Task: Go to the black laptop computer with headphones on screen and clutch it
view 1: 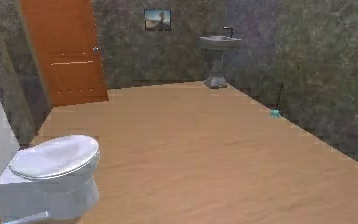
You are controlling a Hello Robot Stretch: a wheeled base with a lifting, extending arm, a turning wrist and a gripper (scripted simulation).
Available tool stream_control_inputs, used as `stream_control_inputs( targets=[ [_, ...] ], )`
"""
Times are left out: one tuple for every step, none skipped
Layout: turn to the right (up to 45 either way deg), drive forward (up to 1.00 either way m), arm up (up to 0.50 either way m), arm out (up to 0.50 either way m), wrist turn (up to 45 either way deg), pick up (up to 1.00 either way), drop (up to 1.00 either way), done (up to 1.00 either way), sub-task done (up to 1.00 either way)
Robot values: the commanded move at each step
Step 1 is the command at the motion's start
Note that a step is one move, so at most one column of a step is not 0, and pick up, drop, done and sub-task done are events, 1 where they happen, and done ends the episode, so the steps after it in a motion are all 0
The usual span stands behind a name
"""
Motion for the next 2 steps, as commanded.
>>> stream_control_inputs(
  targets=[
    [0.0,0.85,0.0,0.0,0.0,0.0,0.0,0.0,0.0],
    [-9.0,0.0,0.0,0.0,0.0,0.0,0.0,0.0,0.0]
  ],
)
